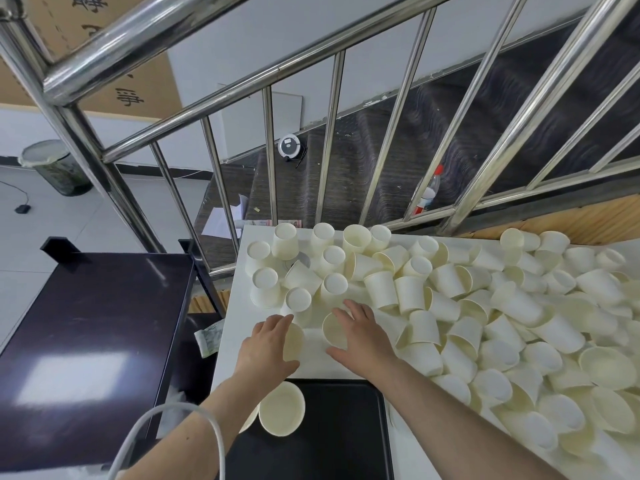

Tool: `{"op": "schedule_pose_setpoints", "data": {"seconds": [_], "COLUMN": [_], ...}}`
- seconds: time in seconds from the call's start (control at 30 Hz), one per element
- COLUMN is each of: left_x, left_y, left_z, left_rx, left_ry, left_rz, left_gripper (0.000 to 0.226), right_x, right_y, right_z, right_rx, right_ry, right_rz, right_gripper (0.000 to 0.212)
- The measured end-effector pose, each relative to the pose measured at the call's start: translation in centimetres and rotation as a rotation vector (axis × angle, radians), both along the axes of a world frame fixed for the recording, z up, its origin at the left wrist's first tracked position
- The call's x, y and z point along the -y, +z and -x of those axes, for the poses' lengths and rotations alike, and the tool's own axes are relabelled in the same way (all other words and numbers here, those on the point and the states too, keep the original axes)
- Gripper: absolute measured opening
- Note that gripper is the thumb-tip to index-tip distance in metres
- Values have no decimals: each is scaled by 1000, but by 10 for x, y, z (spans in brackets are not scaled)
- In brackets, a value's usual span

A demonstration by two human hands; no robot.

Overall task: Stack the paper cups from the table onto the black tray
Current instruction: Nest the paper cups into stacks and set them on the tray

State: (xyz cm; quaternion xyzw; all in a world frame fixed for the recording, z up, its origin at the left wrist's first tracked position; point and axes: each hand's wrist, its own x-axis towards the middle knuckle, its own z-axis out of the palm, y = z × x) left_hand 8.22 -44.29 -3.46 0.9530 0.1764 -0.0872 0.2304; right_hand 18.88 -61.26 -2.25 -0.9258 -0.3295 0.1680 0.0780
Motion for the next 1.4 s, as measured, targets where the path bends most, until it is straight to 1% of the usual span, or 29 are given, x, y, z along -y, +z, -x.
{"op": "schedule_pose_setpoints", "data": {"seconds": [0.13,0.33,0.47,0.63,0.73,0.87,1.03,1.2,1.4], "left_x": [2,15,31,46,55,64,70,71,71], "left_y": [1,10,18,20,19,15,8,1,2], "left_z": [1,2,5,15,22,31,39,43,42], "left_rx": [33,133,180,95,50,-5,-46,-100,-75], "left_ry": [-5,-24,-79,-189,-269,-326,-350,-348,-340], "left_rz": [5,97,155,140,91,39,-31,-64,-59], "left_gripper": [80,79,79,84,84,83,81,87,86], "right_x": [-3,16,37,59,71,80,84,86,86], "right_y": [0,10,20,21,20,15,9,5,6], "right_z": [2,12,19,32,43,54,63,68,68], "right_rx": [-68,-60,-67,-126,-152,-161,-173,-173,-158], "right_ry": [16,19,32,28,58,81,77,54,53], "right_rz": [-33,-94,-86,-41,3,45,56,27,15], "right_gripper": [64,73,76,80,81,82,84,87,87]}}
